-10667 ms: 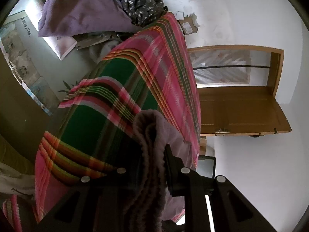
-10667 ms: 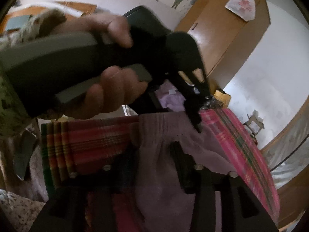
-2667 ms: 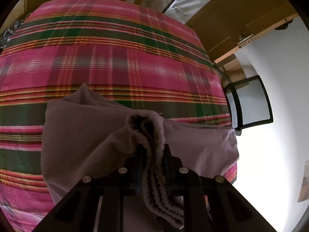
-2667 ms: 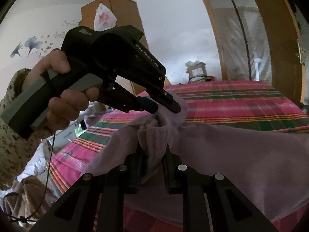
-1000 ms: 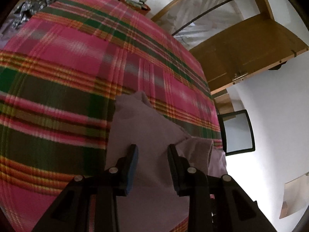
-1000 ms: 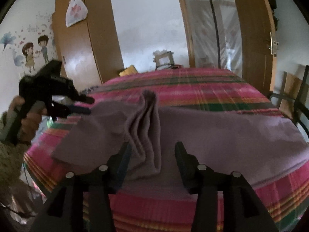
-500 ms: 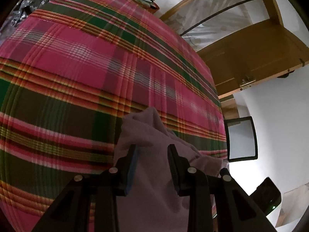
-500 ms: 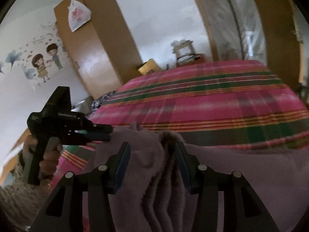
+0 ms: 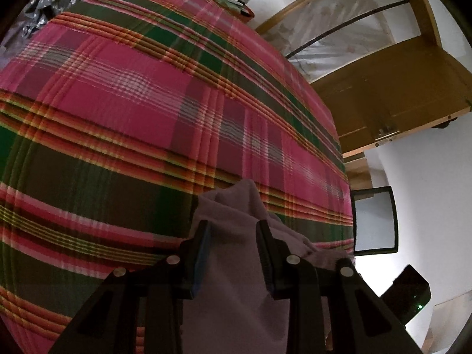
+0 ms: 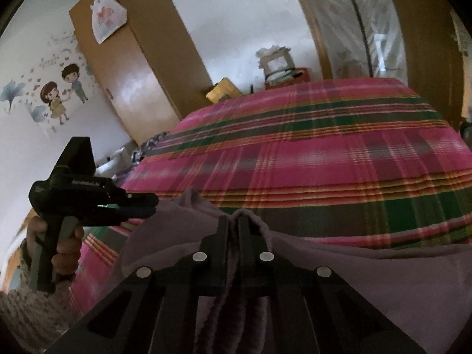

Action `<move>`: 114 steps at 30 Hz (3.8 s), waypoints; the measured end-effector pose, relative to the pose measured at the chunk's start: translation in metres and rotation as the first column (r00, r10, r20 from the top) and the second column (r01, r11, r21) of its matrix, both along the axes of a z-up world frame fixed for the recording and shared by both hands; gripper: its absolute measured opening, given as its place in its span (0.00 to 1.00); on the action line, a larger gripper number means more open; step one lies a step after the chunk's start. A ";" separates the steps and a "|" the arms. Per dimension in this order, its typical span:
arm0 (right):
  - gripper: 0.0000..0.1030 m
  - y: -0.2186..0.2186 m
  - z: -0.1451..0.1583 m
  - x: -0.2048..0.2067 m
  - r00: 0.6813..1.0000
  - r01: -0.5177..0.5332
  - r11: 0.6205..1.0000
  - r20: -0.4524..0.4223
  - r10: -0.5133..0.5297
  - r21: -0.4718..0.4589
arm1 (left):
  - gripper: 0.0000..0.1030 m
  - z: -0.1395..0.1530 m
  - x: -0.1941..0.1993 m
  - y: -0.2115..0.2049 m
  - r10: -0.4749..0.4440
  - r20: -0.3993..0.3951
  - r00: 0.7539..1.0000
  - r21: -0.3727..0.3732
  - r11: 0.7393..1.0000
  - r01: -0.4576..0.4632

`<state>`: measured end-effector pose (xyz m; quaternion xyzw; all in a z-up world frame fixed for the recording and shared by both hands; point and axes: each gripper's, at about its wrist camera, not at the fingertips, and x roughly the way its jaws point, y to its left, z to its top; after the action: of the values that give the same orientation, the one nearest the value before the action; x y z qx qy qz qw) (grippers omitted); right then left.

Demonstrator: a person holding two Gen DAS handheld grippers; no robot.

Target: Fold clothes

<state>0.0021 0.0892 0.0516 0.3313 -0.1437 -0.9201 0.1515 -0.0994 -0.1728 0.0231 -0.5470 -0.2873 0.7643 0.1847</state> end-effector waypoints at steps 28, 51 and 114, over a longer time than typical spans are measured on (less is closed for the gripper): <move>0.34 0.031 -0.013 0.067 0.999 -0.037 0.983 -0.016 0.034 -0.181 | 0.33 -0.008 -0.003 0.005 -0.024 0.003 1.000 -0.055 0.998 0.024; 0.10 0.015 -0.030 0.104 0.996 -0.043 0.997 0.081 0.048 -0.060 | 0.17 -0.018 -0.004 -0.008 0.063 0.021 0.998 0.002 0.998 -0.063; 0.37 -0.027 -0.013 0.002 0.999 0.010 0.886 0.041 -0.032 0.463 | 0.32 -0.017 0.079 -0.018 -0.095 0.022 0.995 0.020 0.995 0.094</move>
<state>0.0041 0.0618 0.0389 0.3781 0.0725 -0.9213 0.0547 -0.0206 -0.1907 0.0057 -0.5669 -0.2706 0.7456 0.2226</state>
